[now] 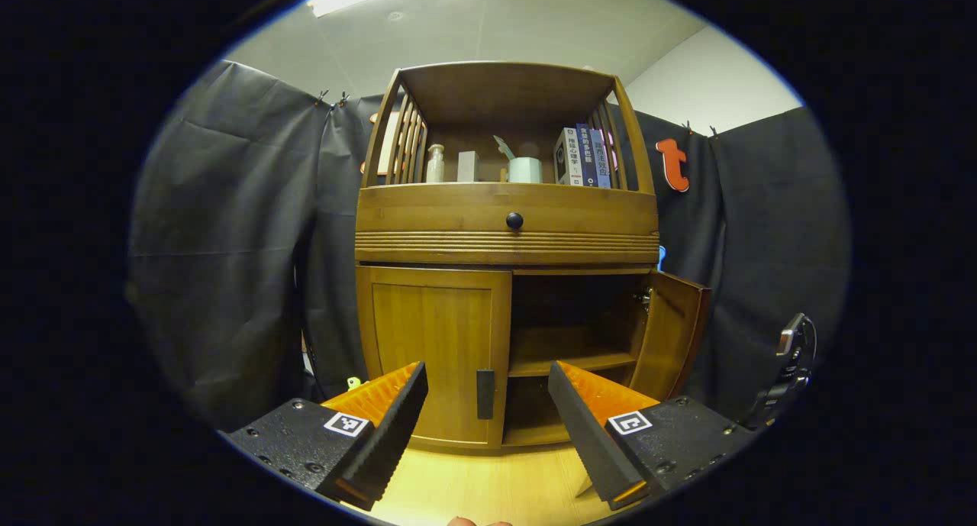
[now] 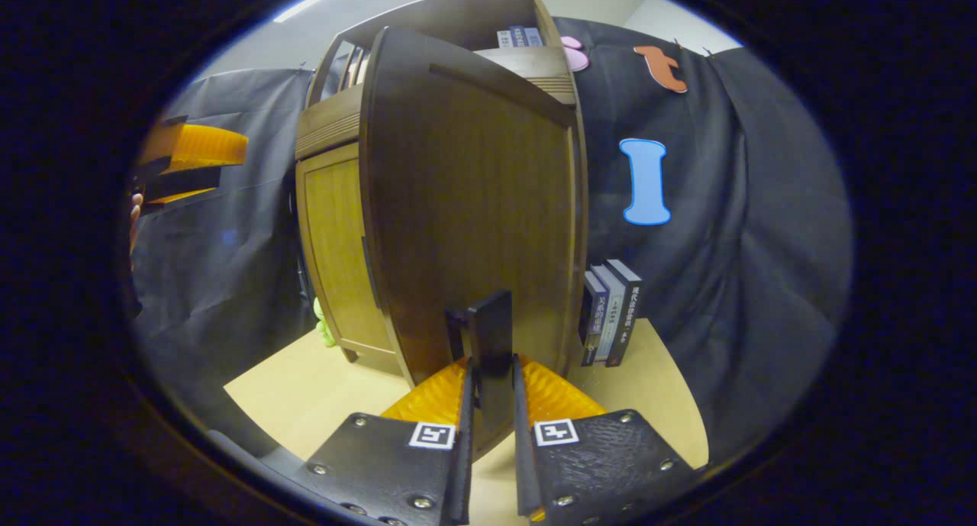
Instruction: Open the right door of the double-door shoe cabinet with the right hand, and open the left door with the left hand.
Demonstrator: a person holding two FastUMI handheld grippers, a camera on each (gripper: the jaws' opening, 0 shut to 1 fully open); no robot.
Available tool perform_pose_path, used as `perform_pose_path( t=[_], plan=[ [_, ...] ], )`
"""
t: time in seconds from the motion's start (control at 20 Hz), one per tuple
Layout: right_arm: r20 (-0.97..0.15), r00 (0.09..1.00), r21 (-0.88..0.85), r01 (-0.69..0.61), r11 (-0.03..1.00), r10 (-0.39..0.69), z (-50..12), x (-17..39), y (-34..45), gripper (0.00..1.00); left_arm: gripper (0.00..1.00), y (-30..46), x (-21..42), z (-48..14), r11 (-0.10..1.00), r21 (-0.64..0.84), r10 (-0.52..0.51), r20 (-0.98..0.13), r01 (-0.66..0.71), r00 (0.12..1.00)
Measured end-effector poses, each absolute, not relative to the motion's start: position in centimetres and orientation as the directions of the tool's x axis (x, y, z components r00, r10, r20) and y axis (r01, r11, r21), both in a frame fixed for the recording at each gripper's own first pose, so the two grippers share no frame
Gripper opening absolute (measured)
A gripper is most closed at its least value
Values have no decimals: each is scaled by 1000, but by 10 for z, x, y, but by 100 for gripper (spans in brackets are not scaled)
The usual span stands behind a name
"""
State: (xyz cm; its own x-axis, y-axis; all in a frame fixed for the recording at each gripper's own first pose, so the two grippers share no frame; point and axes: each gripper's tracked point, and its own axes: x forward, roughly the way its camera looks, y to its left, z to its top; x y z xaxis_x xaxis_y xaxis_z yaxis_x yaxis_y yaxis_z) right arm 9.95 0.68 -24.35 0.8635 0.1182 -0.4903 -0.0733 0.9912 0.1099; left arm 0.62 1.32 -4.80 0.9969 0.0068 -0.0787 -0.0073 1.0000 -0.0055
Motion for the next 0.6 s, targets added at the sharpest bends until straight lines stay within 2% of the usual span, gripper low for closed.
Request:
perform_pose_path(
  t=[0.15,0.2,0.6],
  plan=[
    [-490,869,84,-29,996,67,-242,92,-12,28,98,7,9,-54,1000,-5,-6,-93,6,996],
    [-487,872,79,-20,997,56,-239,88,-20,24,98,5,10,-55,1000,-6,-10,-96,10,995],
    [-481,876,50,68,996,-35,-230,75,-62,24,98,1,23,-64,1000,15,-21,-102,22,995]
  ],
)
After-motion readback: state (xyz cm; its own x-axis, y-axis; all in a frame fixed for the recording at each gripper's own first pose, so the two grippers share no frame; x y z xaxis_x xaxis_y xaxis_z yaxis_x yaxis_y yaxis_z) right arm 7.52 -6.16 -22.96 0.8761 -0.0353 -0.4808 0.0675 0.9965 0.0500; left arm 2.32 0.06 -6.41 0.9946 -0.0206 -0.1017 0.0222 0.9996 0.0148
